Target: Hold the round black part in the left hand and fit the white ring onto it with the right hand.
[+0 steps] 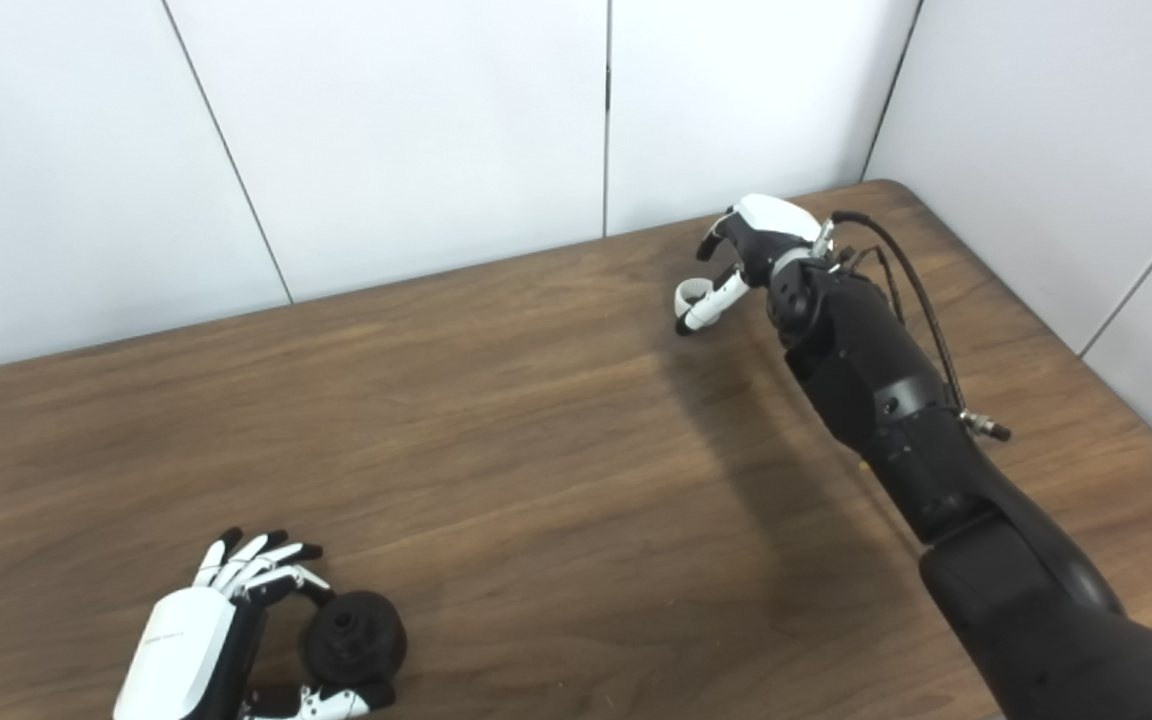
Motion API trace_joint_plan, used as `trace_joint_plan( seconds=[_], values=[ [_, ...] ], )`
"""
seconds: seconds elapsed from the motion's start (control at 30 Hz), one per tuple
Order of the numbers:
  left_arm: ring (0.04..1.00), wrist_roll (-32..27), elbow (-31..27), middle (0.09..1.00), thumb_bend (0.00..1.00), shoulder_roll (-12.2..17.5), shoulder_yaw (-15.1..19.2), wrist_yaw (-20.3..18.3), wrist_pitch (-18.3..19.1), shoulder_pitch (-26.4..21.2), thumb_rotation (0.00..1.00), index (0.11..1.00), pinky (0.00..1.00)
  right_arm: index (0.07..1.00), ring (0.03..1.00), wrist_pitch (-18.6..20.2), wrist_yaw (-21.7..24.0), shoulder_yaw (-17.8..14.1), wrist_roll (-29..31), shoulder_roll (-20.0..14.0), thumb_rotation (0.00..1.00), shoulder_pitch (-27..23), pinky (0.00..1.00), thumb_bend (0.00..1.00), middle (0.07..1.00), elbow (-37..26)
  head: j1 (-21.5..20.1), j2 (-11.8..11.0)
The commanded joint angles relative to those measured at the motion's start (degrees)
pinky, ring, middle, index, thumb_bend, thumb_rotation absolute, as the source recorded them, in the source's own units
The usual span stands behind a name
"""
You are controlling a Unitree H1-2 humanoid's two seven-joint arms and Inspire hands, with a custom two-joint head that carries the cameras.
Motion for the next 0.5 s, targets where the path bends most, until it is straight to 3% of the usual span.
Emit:
trace_joint_plan(
  seconds=[0.0,0.47],
  values=[
    [0.898,1.3,-1.4,0.795,0.52,0.3,-0.3,-0.5,0.0,0.7,0.05,0.484,1.0,0.716,1.0,0.1,-0.3,-0.4,-1.1,-0.8,0.28,-2.9,1.0,0.9,0.97,-0.6,0.1,0.1],
    [0.898,1.9,-2.0,0.792,0.52,-0.6,-0.2,-1.4,0.7,1.0,0.05,0.484,1.0,0.678,1.0,0.0,-1.2,0.7,-1.1,-0.7,0.27,-2.4,1.0,0.87,0.944,0.2,0.5,0.4]
  ],
)
